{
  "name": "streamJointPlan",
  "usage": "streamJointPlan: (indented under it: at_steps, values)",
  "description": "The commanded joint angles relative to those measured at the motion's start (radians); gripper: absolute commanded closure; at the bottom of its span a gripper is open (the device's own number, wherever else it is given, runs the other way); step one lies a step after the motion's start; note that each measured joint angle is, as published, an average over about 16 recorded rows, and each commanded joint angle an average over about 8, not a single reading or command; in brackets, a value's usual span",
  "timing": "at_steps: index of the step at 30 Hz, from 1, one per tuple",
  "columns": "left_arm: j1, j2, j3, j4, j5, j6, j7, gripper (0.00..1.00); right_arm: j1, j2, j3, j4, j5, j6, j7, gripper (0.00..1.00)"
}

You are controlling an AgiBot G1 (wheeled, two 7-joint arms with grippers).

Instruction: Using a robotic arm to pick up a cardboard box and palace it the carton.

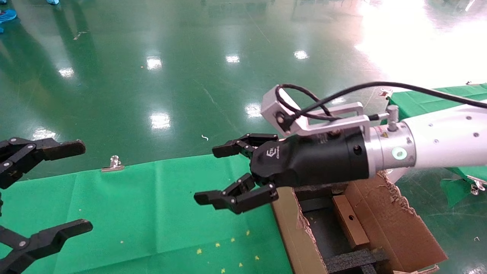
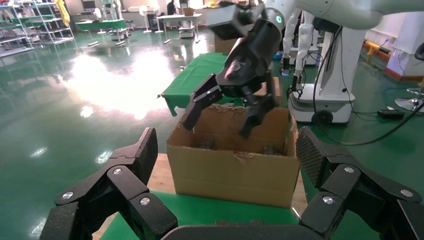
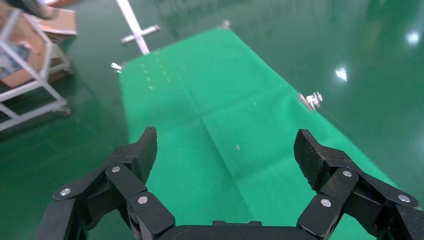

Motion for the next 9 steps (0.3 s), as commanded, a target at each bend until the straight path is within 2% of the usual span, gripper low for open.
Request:
streamJointPlan:
  at_steps: [1,6,9]
  values:
    - [0.0,0.0,0.0,0.0,0.0,0.0,0.0,0.0,-0.039,-0.003,0.051,-0.003,0.02,-0.023,-0.045,0.0]
    - [0.0,0.0,0.0,0.0,0.0,0.0,0.0,0.0,-0.137,-0.011,0.179,-0.009,0.071,-0.081,-0.159,0.0]
    - [0.0,0.0,0.0,0.0,0.0,0.0,0.0,0.0,-0.166,-0.013,0.217,-0.011,0.086,-0.098,-0.193,0.0]
